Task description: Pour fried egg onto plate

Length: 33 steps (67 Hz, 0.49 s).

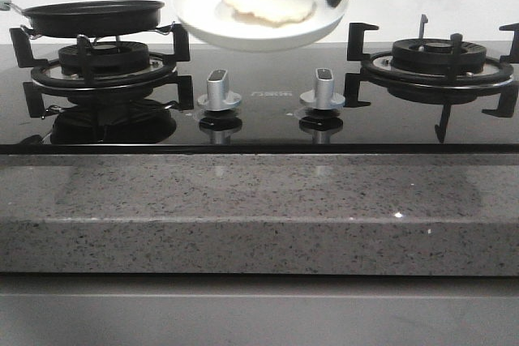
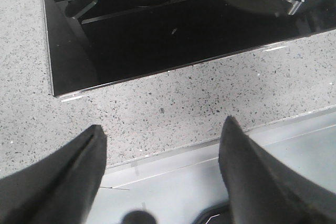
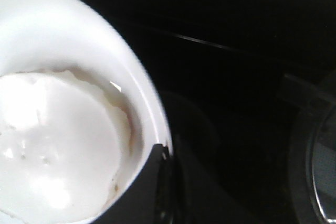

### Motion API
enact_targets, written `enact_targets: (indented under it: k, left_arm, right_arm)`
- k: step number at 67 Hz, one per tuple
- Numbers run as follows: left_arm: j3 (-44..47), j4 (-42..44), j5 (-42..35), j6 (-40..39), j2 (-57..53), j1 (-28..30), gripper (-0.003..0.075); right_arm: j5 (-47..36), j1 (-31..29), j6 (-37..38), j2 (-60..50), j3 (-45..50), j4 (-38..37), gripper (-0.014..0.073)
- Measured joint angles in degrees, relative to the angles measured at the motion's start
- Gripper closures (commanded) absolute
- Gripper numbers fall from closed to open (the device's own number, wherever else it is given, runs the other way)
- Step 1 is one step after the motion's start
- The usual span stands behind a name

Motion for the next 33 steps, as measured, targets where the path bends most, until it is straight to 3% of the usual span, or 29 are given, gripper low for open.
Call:
enact_targets:
  k: [20,28,33]
  left_arm:
    - [0.0,0.0,0.0,0.0,0.0,0.0,0.0272]
    - [0.0,0.0,0.0,0.0,0.0,0.0,0.0272]
    - [0.0,-0.3,0.0,0.0,0.0,0.0,0.0272]
  right_arm:
    - [0.2,0.0,0.4,7.0,-1.7,0.0,0.0652]
    - [0.5,0.0,0.8,7.5,-1.7,0.0,0.0559]
    - [0.5,0.0,0.9,7.5,-1.8,0.0,0.0442]
